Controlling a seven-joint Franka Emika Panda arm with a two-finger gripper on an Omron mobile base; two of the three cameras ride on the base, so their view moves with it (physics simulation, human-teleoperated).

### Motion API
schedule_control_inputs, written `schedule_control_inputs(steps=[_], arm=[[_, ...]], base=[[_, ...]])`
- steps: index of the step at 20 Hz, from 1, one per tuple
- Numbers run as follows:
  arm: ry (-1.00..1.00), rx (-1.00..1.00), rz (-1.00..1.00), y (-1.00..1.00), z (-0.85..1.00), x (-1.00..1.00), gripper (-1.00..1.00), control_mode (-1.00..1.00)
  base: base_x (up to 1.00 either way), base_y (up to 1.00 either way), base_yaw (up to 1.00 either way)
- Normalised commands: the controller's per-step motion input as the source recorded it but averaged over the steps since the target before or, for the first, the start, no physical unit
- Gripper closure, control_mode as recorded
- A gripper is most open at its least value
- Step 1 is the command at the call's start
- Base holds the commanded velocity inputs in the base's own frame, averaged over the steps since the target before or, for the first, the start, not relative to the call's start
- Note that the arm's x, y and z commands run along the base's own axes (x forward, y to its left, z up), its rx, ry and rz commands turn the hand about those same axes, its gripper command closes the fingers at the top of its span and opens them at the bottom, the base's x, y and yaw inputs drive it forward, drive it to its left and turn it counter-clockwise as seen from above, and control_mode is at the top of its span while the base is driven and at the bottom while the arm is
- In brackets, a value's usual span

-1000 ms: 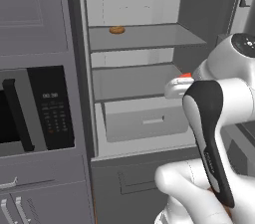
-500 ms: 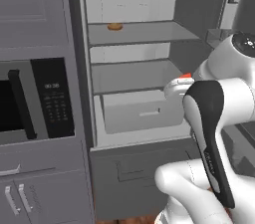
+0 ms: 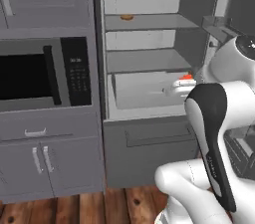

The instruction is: Pick the cheese from the fridge and the cheese grater from the cabinet and place them next to the salad bowl.

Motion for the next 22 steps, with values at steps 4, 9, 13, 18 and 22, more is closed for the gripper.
schedule_control_inputs(steps=[4, 9, 13, 18, 22], arm=[[0.00, 0.00, 0.00, 0.00, 0.00, 0.00, 1.00, 1.00], [0.00, 0.00, 0.00, 0.00, 0.00, 0.00, 1.00, 1.00], [0.00, 0.00, 0.00, 0.00, 0.00, 0.00, 1.00, 1.00], [0.00, 0.00, 0.00, 0.00, 0.00, 0.00, 1.00, 1.00], [0.00, 0.00, 0.00, 0.00, 0.00, 0.00, 1.00, 1.00]], base=[[-0.03, 0.51, 0.51], [0.08, 0.49, 0.68], [0.25, 0.42, 0.68], [0.50, 0.57, 0.56], [0.85, 0.45, 0.53]])
